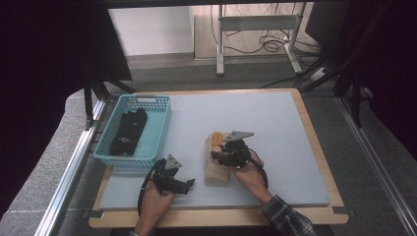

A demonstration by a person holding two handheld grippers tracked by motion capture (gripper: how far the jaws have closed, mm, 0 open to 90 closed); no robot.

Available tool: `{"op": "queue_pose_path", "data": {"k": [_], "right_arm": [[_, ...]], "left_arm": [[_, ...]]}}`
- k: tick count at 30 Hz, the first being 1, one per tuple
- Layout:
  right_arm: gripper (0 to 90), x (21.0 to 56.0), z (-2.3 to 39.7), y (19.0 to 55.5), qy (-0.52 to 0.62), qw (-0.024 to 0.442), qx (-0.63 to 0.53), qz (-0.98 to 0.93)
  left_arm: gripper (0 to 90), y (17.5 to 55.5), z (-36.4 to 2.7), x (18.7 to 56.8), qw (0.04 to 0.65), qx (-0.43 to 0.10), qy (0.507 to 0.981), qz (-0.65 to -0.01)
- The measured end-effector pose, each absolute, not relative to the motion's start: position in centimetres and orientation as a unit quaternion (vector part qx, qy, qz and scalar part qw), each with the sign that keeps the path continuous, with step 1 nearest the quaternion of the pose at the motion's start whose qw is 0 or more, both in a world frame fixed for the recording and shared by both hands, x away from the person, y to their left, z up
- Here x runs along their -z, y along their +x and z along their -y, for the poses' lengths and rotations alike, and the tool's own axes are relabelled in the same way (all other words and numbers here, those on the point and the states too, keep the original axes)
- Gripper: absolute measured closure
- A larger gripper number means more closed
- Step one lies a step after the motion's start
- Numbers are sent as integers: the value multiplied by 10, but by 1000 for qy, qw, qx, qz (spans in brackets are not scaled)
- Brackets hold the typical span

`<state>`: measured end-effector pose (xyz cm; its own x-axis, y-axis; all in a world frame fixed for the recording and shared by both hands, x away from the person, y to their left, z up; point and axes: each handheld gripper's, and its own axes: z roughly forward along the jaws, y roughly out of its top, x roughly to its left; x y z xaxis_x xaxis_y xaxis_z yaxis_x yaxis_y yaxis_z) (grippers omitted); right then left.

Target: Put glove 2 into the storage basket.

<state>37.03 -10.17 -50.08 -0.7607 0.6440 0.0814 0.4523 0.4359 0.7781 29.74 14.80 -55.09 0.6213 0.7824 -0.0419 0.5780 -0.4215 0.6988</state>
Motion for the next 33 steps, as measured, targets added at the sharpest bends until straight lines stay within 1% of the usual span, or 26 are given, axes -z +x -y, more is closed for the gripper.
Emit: {"op": "queue_pose_path", "data": {"k": [3, 6, 8, 11, 12, 13, 18, 21, 25, 28, 33], "right_arm": [[502, 512, 100, 372, 330, 103, -417, -841], [436, 507, 103, 371, 327, 99, -418, -842], [415, 499, 107, 371, 322, 101, -425, -840], [411, 488, 119, 370, 316, 114, -433, -836], [426, 485, 125, 370, 316, 118, -434, -835], [467, 484, 130, 370, 316, 117, -434, -835], [719, 489, 152, 365, 308, 109, -417, -848], [805, 498, 160, 359, 305, 97, -405, -856], [839, 511, 163, 351, 295, 84, -399, -864], [843, 518, 160, 346, 287, 72, -396, -869], [842, 525, 154, 341, 278, 73, -391, -874]], "left_arm": [[13, 297, -148, 551, 348, -147, 830, -410], [13, 297, -148, 551, 348, -147, 830, -410], [13, 297, -148, 551, 349, -147, 830, -410], [13, 297, -148, 551, 349, -148, 829, -410], [13, 297, -148, 551, 349, -147, 829, -410], [13, 297, -148, 551, 349, -147, 830, -410], [13, 298, -148, 551, 348, -148, 831, -408], [13, 297, -148, 551, 348, -147, 830, -409], [13, 297, -148, 551, 348, -147, 830, -409], [14, 297, -148, 551, 348, -148, 830, -409], [23, 296, -148, 550, 349, -149, 829, -411]]}}
